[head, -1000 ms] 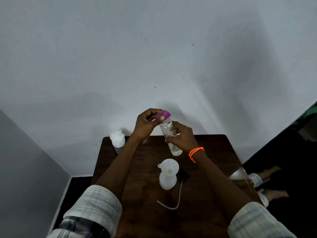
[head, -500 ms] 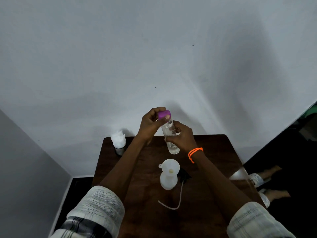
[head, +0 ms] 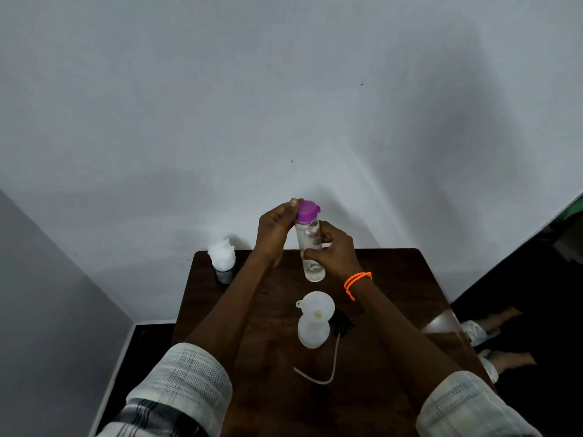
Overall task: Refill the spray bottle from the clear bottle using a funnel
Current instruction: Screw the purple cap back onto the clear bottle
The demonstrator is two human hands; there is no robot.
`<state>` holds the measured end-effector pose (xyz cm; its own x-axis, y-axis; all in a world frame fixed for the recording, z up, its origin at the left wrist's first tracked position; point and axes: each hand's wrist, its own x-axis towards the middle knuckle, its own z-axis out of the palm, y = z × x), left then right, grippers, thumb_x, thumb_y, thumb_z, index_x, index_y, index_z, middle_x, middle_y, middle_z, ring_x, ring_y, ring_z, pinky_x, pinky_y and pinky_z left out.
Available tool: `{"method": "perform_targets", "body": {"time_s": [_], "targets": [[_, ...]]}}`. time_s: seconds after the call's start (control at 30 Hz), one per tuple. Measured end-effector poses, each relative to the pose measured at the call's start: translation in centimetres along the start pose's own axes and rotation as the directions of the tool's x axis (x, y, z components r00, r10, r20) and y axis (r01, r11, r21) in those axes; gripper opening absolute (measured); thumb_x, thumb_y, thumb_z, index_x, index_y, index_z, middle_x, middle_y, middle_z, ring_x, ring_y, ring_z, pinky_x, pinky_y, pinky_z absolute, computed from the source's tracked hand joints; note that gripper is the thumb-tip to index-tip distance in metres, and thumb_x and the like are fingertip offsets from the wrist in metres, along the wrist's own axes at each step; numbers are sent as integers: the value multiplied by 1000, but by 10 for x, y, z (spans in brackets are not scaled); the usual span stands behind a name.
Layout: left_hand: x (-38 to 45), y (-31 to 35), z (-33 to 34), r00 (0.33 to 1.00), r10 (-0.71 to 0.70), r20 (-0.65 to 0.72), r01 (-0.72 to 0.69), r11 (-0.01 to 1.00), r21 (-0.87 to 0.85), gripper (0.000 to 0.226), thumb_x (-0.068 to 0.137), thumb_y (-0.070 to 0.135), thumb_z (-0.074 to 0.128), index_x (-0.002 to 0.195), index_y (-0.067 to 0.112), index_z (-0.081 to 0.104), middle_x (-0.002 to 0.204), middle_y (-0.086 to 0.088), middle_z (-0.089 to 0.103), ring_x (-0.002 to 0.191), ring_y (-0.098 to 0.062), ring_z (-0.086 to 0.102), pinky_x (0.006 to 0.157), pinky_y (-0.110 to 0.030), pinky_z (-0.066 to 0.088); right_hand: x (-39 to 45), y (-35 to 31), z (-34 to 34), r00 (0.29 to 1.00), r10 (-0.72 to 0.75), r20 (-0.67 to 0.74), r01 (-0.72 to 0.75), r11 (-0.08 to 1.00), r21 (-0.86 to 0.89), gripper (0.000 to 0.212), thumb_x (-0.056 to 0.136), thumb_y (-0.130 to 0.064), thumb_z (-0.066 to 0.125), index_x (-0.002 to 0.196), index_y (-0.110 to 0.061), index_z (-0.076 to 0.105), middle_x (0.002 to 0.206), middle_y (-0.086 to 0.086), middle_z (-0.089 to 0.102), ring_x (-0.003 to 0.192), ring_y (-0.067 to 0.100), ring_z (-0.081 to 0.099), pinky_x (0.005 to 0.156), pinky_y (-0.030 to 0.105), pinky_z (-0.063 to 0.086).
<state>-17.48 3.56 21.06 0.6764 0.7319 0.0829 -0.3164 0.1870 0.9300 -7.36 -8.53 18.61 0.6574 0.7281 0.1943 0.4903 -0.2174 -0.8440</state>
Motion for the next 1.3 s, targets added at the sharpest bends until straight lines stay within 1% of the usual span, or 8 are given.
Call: {"method": "perform_targets", "body": {"time_s": [0.17, 0.3, 0.53, 0.7, 0.9, 1.0, 1.1, 1.3], "targets": [[2, -2, -2, 999, 30, -20, -28, 995, 96, 34, 83, 15, 79, 116, 11, 70, 106, -2, 75, 104, -16, 69, 95, -34, 55, -1, -2, 7, 1000, 18, -12, -18, 999, 38, 41, 58, -19, 86, 94, -25, 68, 88, -7, 72, 84, 7, 67, 75, 26, 56], [5, -4, -11, 999, 32, -36, -30, 999, 36, 23, 94, 27, 69, 107, 9, 74, 109, -12, 74, 109, -28, 68, 104, -50, 50, -1, -3, 8, 999, 29, -18, -28, 998, 59, 40, 57, -24, 83, 93, -26, 68, 89, -6, 72, 84, 6, 67, 75, 28, 56], [3, -7, -5, 999, 38, 29, -41, 995, 96, 37, 82, 31, 77, 114, 13, 73, 115, -2, 74, 114, -19, 67, 101, -35, 52, 2, -2, 18, 998, 59, 5, -59, 993, 102, 44, 55, -23, 83, 96, -27, 70, 92, -4, 73, 87, 10, 70, 78, 33, 59], [12, -12, -17, 996, -9, -85, 6, 999, -32, 35, 84, 32, 79, 111, 11, 70, 110, -9, 72, 103, -24, 67, 96, -41, 53, 6, 0, 20, 998, 61, 24, -64, 988, 141, 42, 61, -12, 85, 97, -25, 70, 93, -5, 74, 89, 11, 70, 80, 28, 56], [9, -10, -18, 999, -19, -48, 20, 1000, 19, 44, 98, 47, 55, 106, 8, 75, 109, -12, 75, 109, -25, 69, 97, -36, 54, 12, 1, 28, 997, 47, 55, -53, 990, 131, 40, 60, -11, 84, 94, -24, 69, 90, -5, 74, 88, 11, 70, 77, 24, 56], [10, -11, -18, 1000, 24, 3, -24, 991, 130, 27, 89, 27, 74, 110, 10, 73, 106, -8, 76, 100, -19, 71, 88, -33, 55, 14, 3, 36, 997, 42, 61, -49, 991, 123, 36, 61, -8, 82, 90, -24, 68, 88, -3, 74, 85, 11, 70, 74, 22, 56], [15, -16, -25, 998, 57, -33, -51, 983, 177, 46, 76, 17, 86, 118, 12, 68, 110, -7, 74, 103, -19, 70, 88, -31, 58, 18, 6, 40, 997, 61, 49, -67, 989, 131, 37, 60, -12, 83, 94, -20, 69, 90, -1, 75, 85, 11, 71, 75, 24, 56], [23, -20, -38, 995, 21, -98, -18, 999, 29, 15, 96, 21, 67, 99, 9, 76, 102, -12, 75, 101, -22, 69, 99, -43, 53, 27, 13, 43, 996, 70, 49, -76, 989, 131, 42, 59, -19, 82, 99, -26, 69, 93, -3, 74, 89, 15, 71, 80, 34, 58]]}}
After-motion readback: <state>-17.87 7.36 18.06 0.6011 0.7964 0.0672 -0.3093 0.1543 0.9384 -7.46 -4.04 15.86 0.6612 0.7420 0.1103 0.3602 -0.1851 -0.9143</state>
